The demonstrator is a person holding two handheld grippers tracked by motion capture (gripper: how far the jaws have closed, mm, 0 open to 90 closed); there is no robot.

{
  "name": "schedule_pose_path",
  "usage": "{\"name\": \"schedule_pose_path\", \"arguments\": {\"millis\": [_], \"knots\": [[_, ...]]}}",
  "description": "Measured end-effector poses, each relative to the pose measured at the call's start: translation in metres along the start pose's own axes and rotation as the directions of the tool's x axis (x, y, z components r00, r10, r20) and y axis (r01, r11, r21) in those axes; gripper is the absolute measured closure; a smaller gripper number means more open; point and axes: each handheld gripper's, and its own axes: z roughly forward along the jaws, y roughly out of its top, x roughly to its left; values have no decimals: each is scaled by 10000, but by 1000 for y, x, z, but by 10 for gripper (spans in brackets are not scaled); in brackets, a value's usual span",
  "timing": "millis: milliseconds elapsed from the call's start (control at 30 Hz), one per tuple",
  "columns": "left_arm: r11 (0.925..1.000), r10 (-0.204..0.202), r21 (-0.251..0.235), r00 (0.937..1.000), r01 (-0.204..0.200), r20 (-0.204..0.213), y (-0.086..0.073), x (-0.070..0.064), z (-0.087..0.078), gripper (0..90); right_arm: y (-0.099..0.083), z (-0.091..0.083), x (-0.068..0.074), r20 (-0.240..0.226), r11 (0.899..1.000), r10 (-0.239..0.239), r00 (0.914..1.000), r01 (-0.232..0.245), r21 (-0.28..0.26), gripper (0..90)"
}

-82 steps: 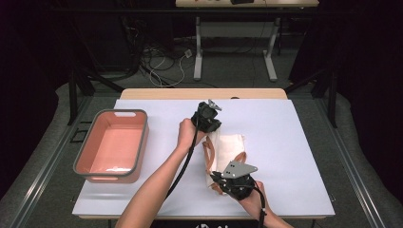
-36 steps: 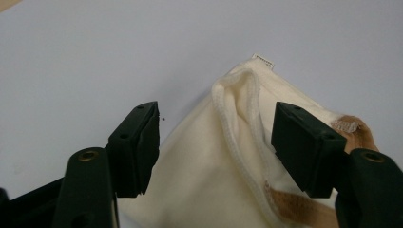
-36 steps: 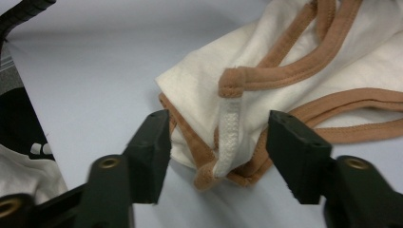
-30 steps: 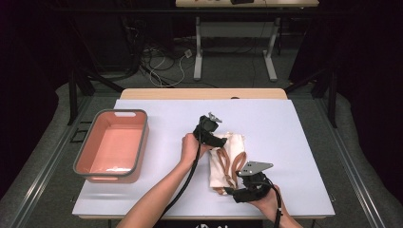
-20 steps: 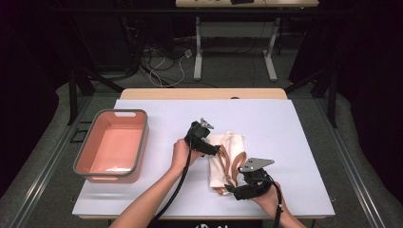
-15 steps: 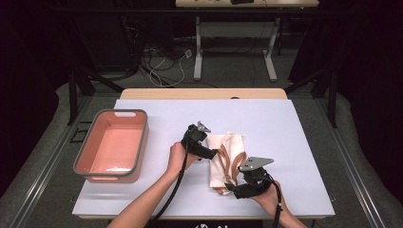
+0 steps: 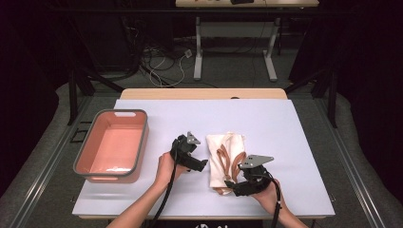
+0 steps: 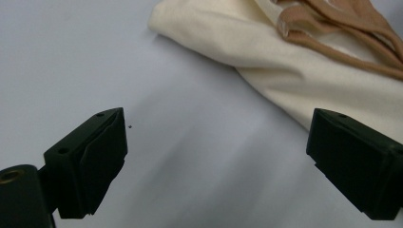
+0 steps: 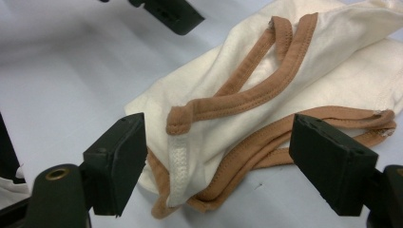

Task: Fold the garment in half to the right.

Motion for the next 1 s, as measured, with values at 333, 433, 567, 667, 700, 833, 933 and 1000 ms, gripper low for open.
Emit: {"name": "schedule_pose_path", "arguments": {"millis": [333,433,567,667,700,833,933,1000], "knots": [[9997,66,245,10000,-65,-43,-27,-2,-14,19,5,2,-1,68,10000,-30,10000,31,-35,199],[9998,83,191,9998,-79,-202,-35,-4,-17,12,9,3,-4,145,9999,10,9999,-8,-103,208],[9997,24,253,9995,-16,-318,-45,-4,-20,0,15,5,-5,192,9999,61,9998,-59,-140,207],[9998,-54,205,9995,60,-303,-49,-4,-24,0,18,7,-6,299,9999,-24,9995,28,-143,203],[9998,-41,218,9996,48,-287,-50,-5,-25,0,19,8,-6,353,9998,-33,9994,39,-173,205],[9997,69,257,9997,-63,-225,-54,-9,-28,0,20,10,-8,501,9999,-110,9987,112,-56,232],[9994,257,221,9988,-248,-427,-55,-11,-31,0,21,13,-11,581,9998,-207,9981,211,-66,298],[9995,283,175,9982,-274,-523,-55,-11,-34,0,23,15,-13,616,9994,-336,9975,342,-85,324]]}}
